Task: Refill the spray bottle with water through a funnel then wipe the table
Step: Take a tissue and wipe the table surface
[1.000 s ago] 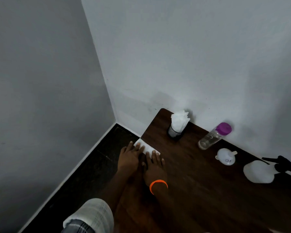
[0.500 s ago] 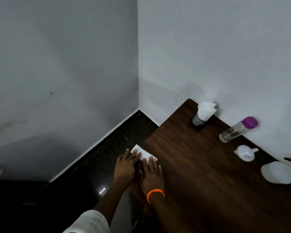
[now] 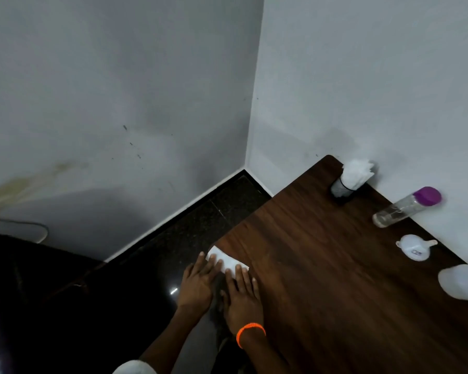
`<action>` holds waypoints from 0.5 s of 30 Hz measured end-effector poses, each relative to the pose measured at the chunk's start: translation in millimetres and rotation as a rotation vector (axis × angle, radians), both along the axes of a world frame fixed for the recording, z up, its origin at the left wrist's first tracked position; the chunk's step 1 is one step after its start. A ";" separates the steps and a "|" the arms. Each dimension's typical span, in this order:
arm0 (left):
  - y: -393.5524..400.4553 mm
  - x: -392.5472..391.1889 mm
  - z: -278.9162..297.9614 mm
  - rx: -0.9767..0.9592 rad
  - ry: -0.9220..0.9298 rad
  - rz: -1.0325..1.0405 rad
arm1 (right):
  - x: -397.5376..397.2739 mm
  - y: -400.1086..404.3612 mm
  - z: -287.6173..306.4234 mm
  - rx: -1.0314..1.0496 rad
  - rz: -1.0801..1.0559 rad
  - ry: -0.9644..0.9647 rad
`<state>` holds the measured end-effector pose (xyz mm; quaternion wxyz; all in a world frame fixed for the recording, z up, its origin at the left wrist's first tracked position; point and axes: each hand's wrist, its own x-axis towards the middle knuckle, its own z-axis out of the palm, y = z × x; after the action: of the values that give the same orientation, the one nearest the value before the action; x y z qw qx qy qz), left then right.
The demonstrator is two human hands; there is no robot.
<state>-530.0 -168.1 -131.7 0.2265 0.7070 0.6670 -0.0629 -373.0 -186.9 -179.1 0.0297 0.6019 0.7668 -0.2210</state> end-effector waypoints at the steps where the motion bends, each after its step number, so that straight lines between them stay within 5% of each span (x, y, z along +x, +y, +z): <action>1: -4.0 2.9 -0.6 -0.006 0.009 -0.017 | 3.8 -5.3 1.9 0.001 -0.004 0.000; 15: 44.7 83.5 -12.2 -0.091 0.045 -0.208 | 83.9 10.8 -0.6 0.039 -0.185 -0.048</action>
<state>-446.5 -123.4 -143.8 0.2357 0.7598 0.5913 -0.1322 -289.1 -176.1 -179.7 0.0157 0.6758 0.7111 -0.1932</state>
